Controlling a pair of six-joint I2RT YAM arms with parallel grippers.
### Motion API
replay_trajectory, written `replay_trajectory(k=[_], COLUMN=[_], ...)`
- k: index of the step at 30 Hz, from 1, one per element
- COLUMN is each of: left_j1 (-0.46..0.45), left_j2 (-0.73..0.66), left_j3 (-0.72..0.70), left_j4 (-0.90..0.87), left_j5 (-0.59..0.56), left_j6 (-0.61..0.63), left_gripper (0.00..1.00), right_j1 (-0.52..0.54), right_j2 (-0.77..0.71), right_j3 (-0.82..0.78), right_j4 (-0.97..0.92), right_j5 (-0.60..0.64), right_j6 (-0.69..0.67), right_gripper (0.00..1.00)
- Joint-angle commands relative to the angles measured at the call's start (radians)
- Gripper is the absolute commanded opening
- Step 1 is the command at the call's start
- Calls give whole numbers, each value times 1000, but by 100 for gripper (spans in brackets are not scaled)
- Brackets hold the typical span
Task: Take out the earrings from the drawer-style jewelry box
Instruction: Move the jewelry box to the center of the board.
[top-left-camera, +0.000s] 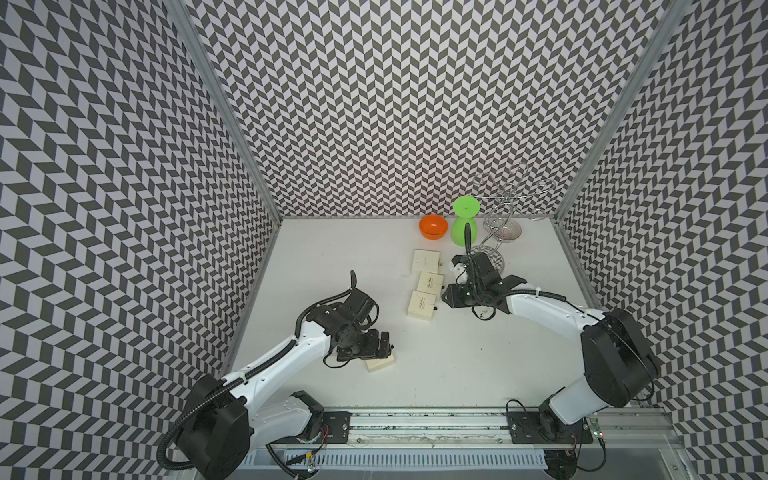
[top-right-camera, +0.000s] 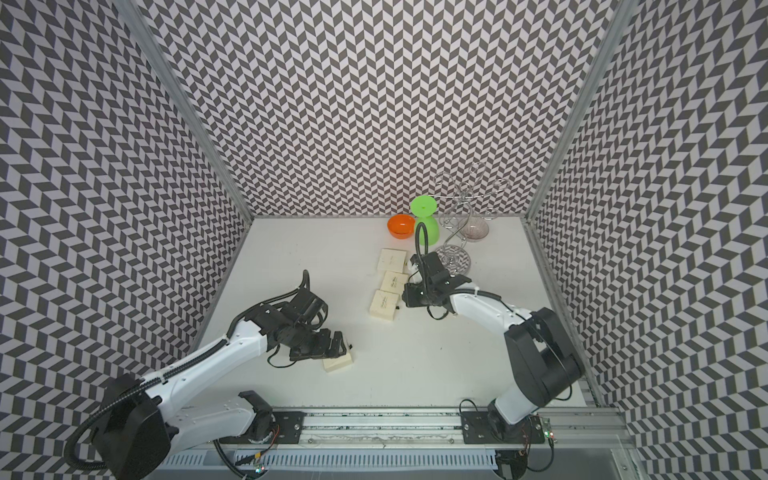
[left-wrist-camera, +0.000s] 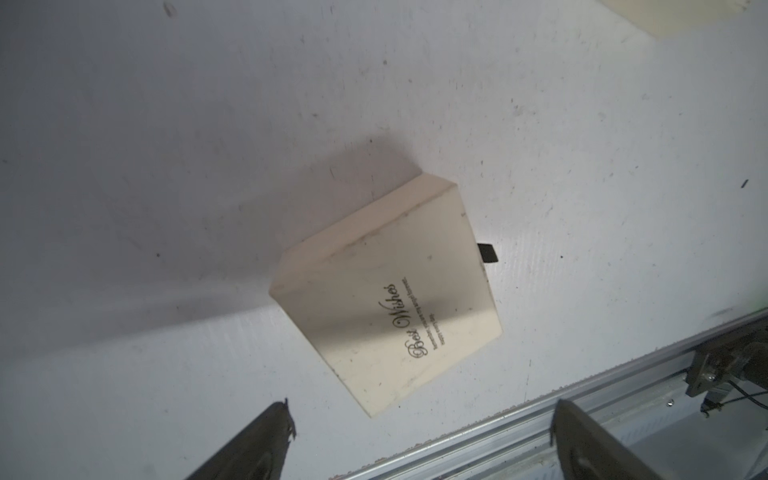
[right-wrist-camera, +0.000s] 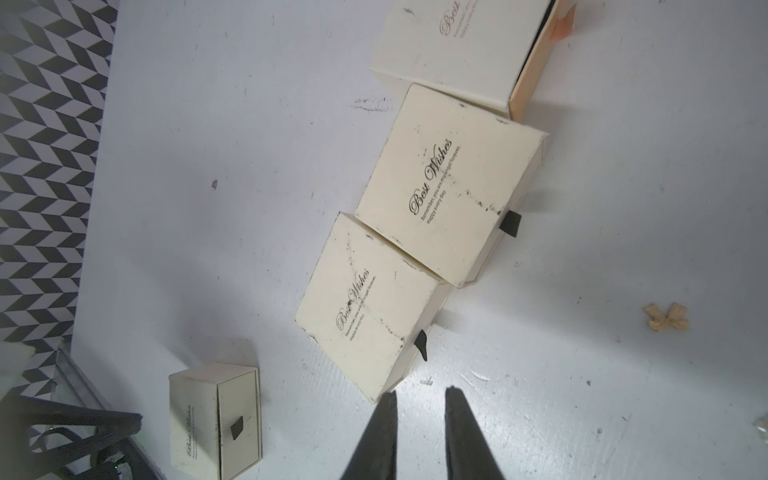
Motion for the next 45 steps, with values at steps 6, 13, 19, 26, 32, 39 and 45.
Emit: replay_trajectory(k=[6, 13, 19, 26, 32, 39, 45], left_j1=[15, -1, -77, -99, -157, -188, -188], left_j2=[150, 281, 477, 645, 770, 801, 827], left_j3=[-34, 19, 193, 407, 546, 566, 603], left_j4=[133, 180, 82, 40, 42, 90, 109], left_j5=[122, 133, 99, 91, 122, 211, 168], left_j6=[61, 112, 223, 301, 326, 319, 331], left_gripper=[100, 80, 68, 77, 77, 75, 75], right_j1=[9, 9, 8, 10, 9, 9, 4], right_j2=[-70, -110, -144, -182, -186, -153, -120], right_j3=[-41, -68, -96, -141, -165, -213, -250], right_j4=[44, 43, 26, 17, 11, 54, 85], right_j5=[-6, 13, 26, 32, 18, -128, -129], right_j6=[-6, 0, 5, 11, -1, 13, 36], right_gripper=[23, 23, 23, 23, 23, 23, 23])
